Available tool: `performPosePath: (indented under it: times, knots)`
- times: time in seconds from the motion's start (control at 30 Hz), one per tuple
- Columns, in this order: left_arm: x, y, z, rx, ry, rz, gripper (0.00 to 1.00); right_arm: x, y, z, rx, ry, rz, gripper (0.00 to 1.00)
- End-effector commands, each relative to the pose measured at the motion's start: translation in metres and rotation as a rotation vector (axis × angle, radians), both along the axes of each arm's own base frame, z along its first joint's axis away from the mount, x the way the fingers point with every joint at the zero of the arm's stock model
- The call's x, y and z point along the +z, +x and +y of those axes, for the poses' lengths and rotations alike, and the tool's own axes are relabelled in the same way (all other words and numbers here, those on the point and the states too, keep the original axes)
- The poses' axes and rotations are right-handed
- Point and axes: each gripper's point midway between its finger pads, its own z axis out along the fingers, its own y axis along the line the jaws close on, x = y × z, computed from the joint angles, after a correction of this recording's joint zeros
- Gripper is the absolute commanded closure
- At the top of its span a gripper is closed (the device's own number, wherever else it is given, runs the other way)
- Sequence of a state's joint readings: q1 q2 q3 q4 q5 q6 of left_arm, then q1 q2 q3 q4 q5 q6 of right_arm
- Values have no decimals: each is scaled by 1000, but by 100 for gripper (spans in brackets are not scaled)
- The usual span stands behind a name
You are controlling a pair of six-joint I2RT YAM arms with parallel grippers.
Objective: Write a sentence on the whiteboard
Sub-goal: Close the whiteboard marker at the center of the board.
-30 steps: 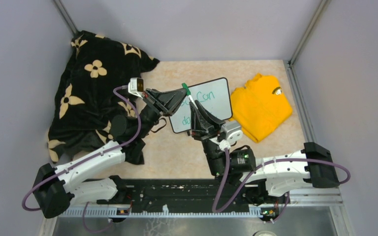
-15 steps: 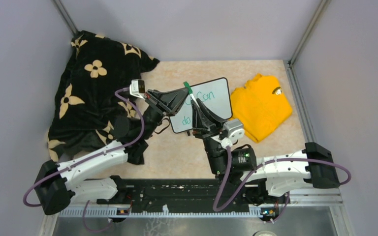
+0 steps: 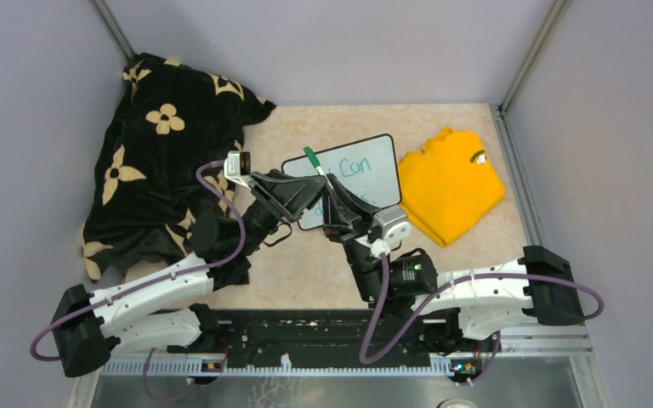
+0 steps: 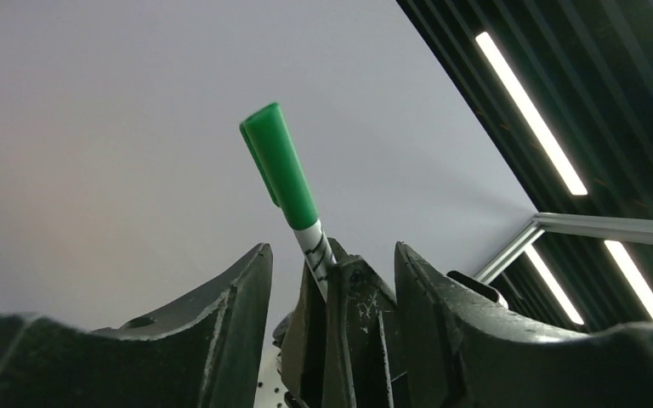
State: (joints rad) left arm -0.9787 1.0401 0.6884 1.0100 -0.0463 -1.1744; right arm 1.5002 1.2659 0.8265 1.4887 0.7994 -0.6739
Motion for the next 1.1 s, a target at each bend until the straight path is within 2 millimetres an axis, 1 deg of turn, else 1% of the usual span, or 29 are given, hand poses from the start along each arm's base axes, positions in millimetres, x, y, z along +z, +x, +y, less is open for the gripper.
performPosePath:
  times: [0.0,0.07,0.13,0.4,0.47,0.53,0.6,0.67,0.77,0.93,1.07]
  knots:
    - [1,-10,3,5,17,-60,35,14,-1,0,26,35,-12,100]
    - [2,-10,5,19,16,-65,27,14,-2,-1,31,38,-8,100]
    - [4,-9,9,41,16,-74,23,13,-2,-2,38,35,-4,100]
    - [14,3,41,231,36,-136,15,11,-7,-9,88,36,-4,100]
    - [15,7,43,237,54,-145,14,11,-10,-8,113,29,-10,100]
    - [22,8,42,208,60,-169,14,11,-12,-8,130,25,-15,100]
    - [24,7,36,146,74,-191,14,11,-13,-9,141,26,-22,100]
    - [23,11,32,104,80,-183,15,11,-15,-10,145,29,-28,100]
    - [20,16,33,80,71,-175,18,12,-16,-11,154,31,-38,100]
    - [24,17,35,74,61,-193,25,11,-16,-12,156,29,-40,100]
    - [25,17,34,68,57,-200,34,11,-16,-11,155,27,-42,100]
